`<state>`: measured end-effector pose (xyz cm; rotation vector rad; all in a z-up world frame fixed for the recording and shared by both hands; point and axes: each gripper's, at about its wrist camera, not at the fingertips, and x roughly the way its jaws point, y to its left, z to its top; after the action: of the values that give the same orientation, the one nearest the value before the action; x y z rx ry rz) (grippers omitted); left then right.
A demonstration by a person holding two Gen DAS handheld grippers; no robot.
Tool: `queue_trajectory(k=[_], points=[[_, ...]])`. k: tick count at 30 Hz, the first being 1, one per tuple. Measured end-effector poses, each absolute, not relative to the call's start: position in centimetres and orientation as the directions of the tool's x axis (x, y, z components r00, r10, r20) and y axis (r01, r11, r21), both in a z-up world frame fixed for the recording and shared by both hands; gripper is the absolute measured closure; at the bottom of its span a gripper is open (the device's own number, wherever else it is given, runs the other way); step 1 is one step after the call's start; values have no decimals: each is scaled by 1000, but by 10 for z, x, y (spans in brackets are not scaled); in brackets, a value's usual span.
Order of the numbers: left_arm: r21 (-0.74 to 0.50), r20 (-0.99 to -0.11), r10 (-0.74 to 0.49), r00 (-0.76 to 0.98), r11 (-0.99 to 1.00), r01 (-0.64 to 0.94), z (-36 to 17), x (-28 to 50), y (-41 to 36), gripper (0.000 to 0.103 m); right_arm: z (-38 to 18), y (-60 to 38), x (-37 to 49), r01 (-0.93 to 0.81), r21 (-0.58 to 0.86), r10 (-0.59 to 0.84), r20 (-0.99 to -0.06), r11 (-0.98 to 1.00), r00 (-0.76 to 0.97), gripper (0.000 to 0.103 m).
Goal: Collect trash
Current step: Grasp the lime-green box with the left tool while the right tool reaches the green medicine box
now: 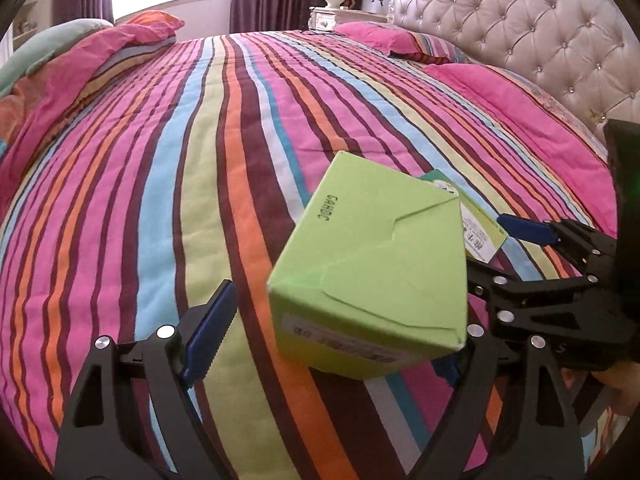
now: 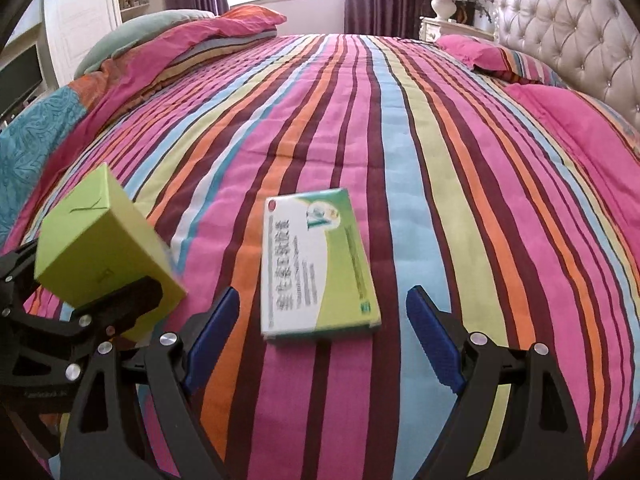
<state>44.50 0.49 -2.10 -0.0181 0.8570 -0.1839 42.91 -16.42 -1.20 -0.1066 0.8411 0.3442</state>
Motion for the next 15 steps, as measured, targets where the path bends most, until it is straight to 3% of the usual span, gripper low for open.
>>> queue_trajectory(k=[5, 8, 11, 13, 15], points=[[-127, -745, -207, 634, 977, 169, -22, 451, 5, 22, -16, -159, 441, -345, 42, 252, -768, 938, 590, 23], [-181, -748, -236, 621, 972, 152, -24, 456, 8, 31, -19, -159, 448, -326, 58, 246, -781, 944, 574, 23], [-225, -747, -262, 611, 964, 138, -24, 460, 8, 47, -21, -157, 452, -318, 56, 237, -787, 946, 569, 23], [-203, -751, -241, 614, 970, 132, -24, 461, 2, 47, -20, -155, 453, -314, 36, 219, -792, 949, 570, 29], [-189, -751, -231, 618, 973, 134, -23, 461, -1, 48, -17, -154, 452, -321, 38, 225, -792, 946, 568, 49]])
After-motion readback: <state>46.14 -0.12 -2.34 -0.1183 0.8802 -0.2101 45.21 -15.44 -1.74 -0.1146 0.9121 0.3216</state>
